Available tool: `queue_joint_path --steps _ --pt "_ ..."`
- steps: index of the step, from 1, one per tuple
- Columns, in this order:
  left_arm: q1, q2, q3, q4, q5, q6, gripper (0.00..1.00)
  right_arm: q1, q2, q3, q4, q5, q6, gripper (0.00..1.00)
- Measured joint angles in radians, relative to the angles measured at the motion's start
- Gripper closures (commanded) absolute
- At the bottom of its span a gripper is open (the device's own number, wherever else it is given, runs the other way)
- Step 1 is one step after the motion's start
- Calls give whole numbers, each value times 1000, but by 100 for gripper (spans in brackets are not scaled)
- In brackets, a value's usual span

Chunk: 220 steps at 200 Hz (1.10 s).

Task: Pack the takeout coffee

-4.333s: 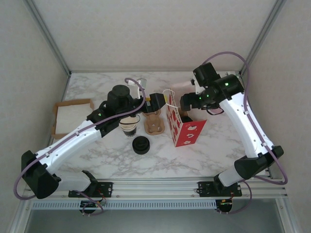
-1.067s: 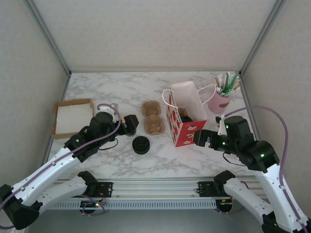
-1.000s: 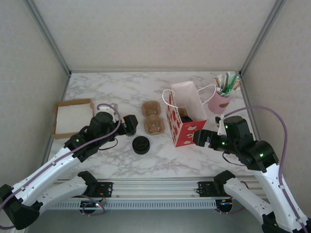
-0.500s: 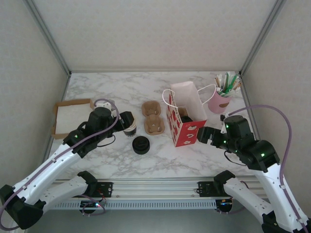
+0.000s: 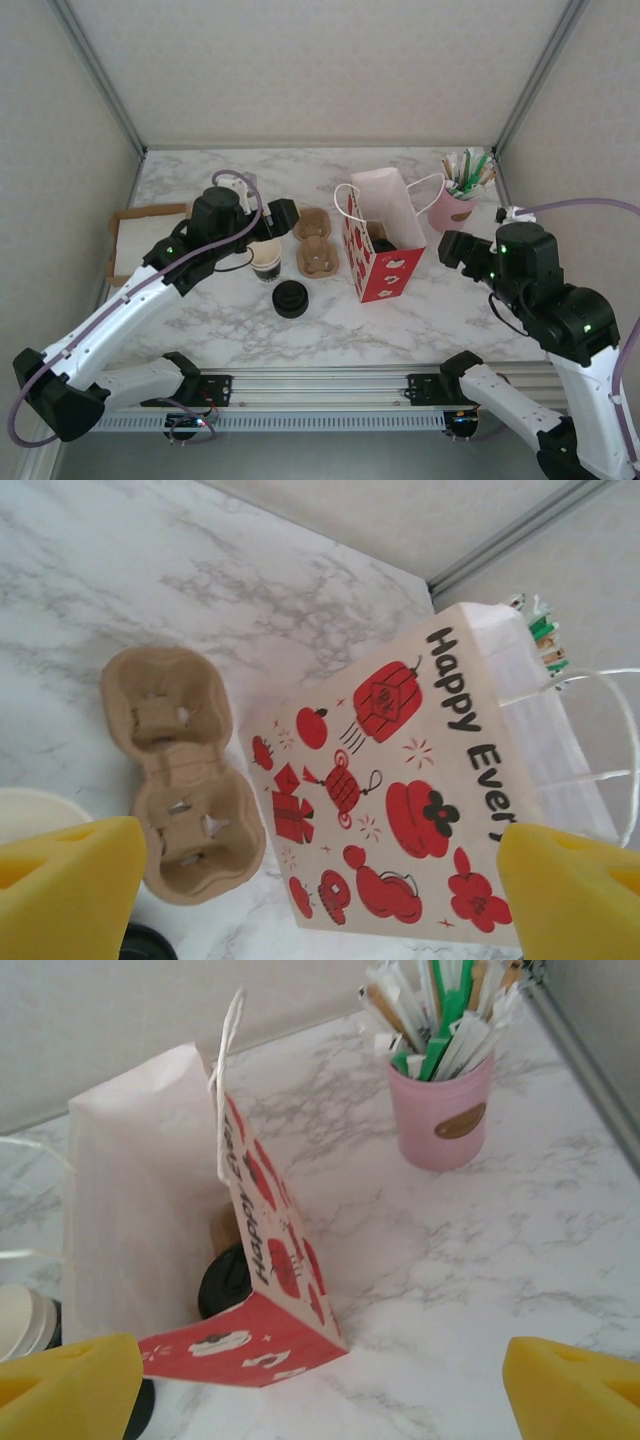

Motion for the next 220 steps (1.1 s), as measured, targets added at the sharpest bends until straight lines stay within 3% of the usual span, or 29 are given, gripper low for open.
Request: queue_joint_path --steps 46,72,154,184,220 --pt "1 82 110 10 24 61 7 -29 120 53 -1 48 -35 31" --pt "20 131 162 16 43 97 7 -111 207 95 8 30 -47 34" --pt "99 321 318 45 142 154 7 -497 393 192 107 -251 -66 43" --pt "129 394 364 61 183 165 6 -571 423 175 156 -339 -65 44" --pt "167 461 391 95 248 168 2 -591 424 107 208 -386 -71 46"
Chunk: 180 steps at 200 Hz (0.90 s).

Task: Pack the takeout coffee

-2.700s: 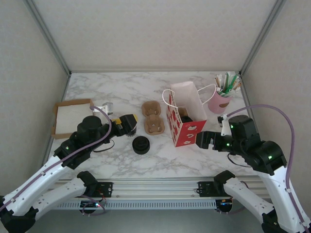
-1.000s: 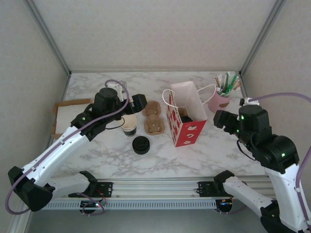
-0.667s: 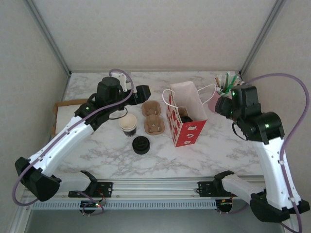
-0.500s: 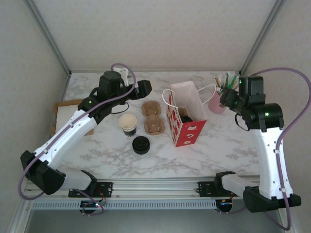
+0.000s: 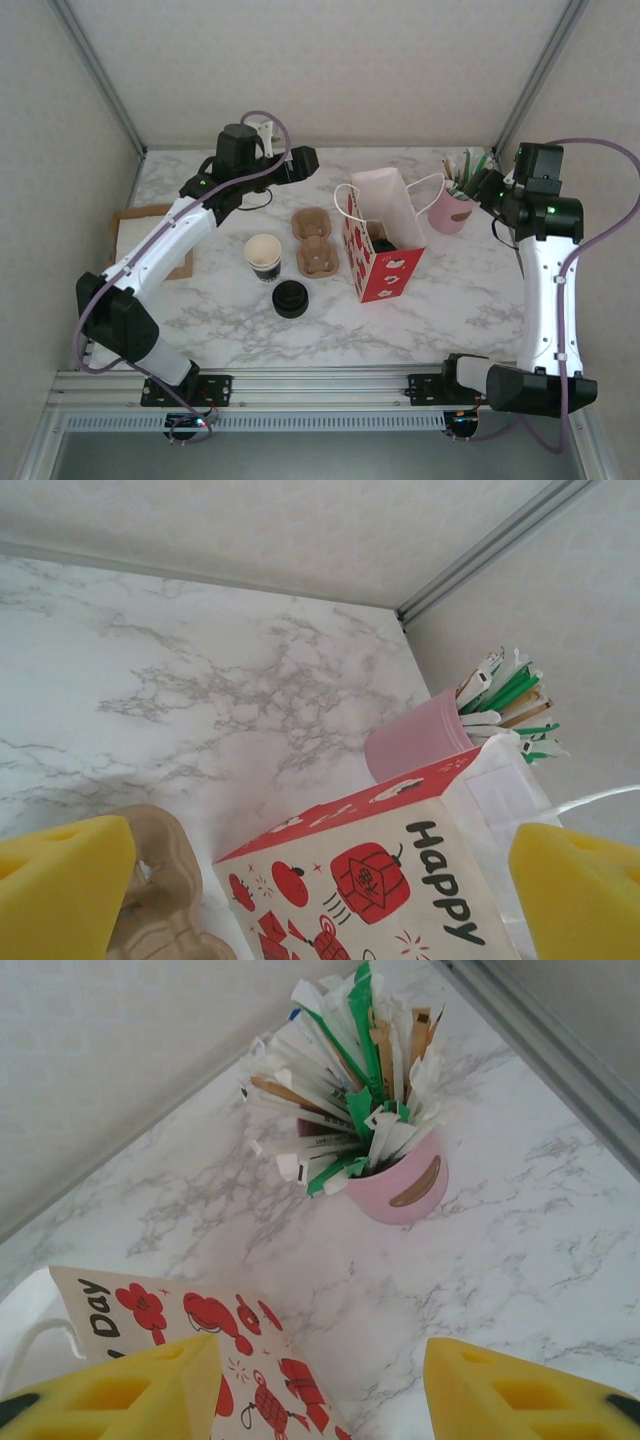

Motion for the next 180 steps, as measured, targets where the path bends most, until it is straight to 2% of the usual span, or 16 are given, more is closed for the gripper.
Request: queue_joint_path --steps 24,70,100,124,180 --pt "34 28 0 28 47 -5 0 -16 13 -41 24 -7 -3 50" --pt "67 44 -1 73 111 -23 0 -57 81 -60 83 -36 -14 67" --pt "69 44 -19 100 130 -27 0 -58 143 -60 114 -64 -20 75" --pt "72 44 -45 110 136 -27 0 -58 187 -60 134 -71 -19 78" --pt "80 44 -95 124 139 -29 0 -58 282 3 155 -64 -21 78"
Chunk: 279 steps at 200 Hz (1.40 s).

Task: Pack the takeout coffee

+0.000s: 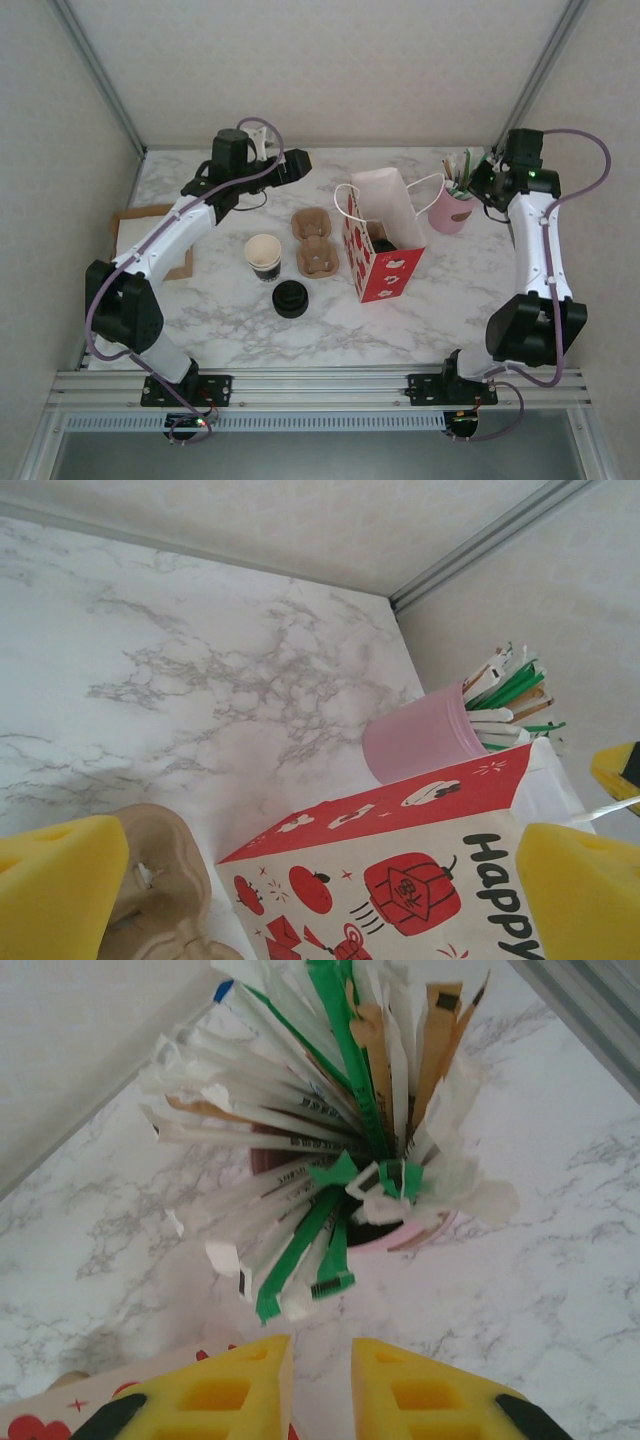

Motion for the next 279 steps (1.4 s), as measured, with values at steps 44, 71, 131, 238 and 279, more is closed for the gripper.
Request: queue_joint_path --steps 44,71,131,238,279 --pt "1 0 -6 4 1 -2 0 0 49 52 7 22 -8 76" --pt "2 0 -7 7 1 -2 0 0 81 73 18 40 -19 76" --pt "6 -1 -15 10 6 -2 0 0 136 103 28 69 -45 73" --pt "15 -1 -27 23 16 -2 0 0 224 167 35 61 -60 75" --pt "16 -1 -27 25 16 -2 0 0 226 167 35 61 -60 78"
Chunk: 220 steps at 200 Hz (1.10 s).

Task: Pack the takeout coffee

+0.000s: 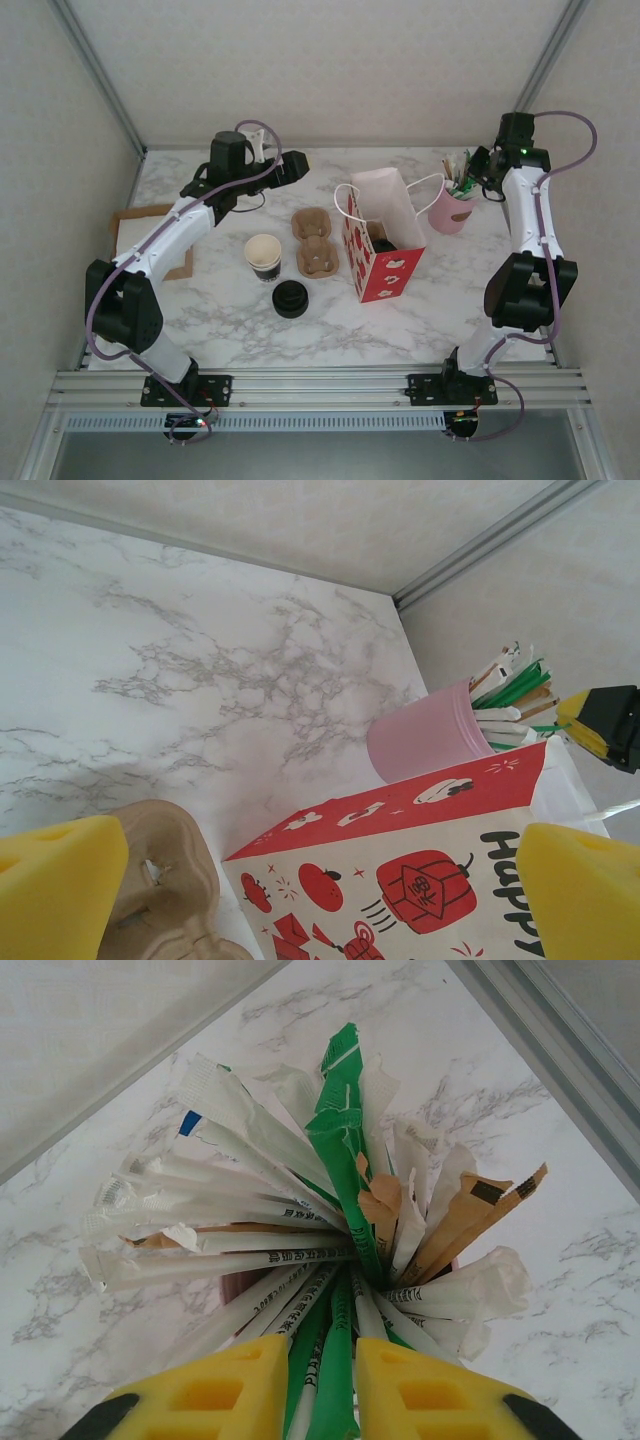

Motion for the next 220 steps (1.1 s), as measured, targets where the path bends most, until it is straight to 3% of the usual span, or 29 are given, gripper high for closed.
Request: queue_joint_path --steps 74,175,220 --pt "0 0 0 0 0 0 0 0 13 0 -2 -1 -9 81" --pt "0 0 0 0 0 -4 0 34 17 46 -20 61 -29 100" --pt "0 -12 0 -1 0 -12 0 43 15 66 -42 112 -37 100"
